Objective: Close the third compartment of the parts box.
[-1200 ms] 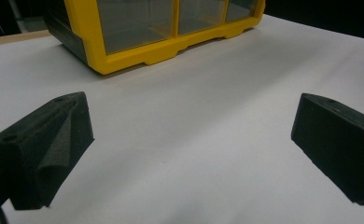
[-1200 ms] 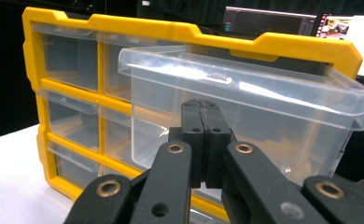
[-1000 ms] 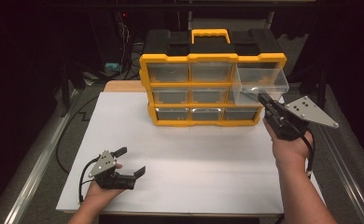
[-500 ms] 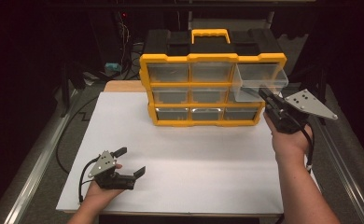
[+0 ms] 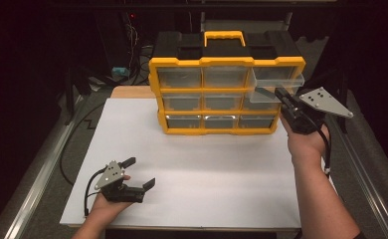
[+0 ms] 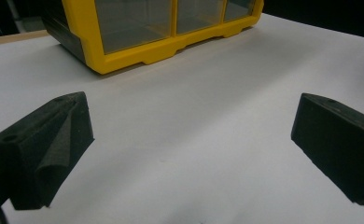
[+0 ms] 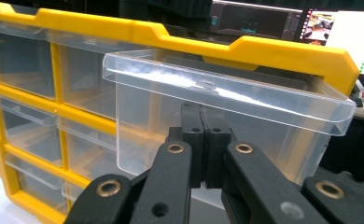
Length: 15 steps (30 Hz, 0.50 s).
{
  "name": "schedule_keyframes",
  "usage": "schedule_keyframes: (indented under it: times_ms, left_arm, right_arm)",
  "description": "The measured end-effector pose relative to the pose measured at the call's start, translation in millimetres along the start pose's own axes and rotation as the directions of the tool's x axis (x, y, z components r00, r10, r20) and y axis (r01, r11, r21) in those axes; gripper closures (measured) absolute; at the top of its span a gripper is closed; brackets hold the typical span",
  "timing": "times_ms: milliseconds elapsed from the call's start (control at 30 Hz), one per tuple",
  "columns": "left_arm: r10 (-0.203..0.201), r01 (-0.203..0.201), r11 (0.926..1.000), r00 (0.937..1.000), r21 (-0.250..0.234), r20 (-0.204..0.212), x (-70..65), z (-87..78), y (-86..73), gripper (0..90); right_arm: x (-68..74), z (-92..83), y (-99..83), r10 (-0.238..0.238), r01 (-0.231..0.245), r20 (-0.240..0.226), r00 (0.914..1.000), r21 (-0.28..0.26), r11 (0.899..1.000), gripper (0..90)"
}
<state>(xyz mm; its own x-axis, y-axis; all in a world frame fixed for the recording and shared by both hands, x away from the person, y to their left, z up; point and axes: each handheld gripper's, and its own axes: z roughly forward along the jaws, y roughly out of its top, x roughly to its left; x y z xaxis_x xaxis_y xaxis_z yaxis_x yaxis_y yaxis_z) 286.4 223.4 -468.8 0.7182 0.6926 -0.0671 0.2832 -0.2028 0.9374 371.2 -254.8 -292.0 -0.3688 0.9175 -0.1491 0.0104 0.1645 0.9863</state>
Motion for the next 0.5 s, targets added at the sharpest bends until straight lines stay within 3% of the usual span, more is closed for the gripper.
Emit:
schedule_keyframes:
  times_ms: [500]
  left_arm:
    - [0.001, -0.001, 1.0000, 1.0000, 0.000, 0.002, 0.1, -0.2, -0.1, 0.2]
  right_arm:
    - [-8.2, 21.6, 3.6, -0.006, 0.006, 0.031, 0.9995, 0.023, 1.000, 90.0]
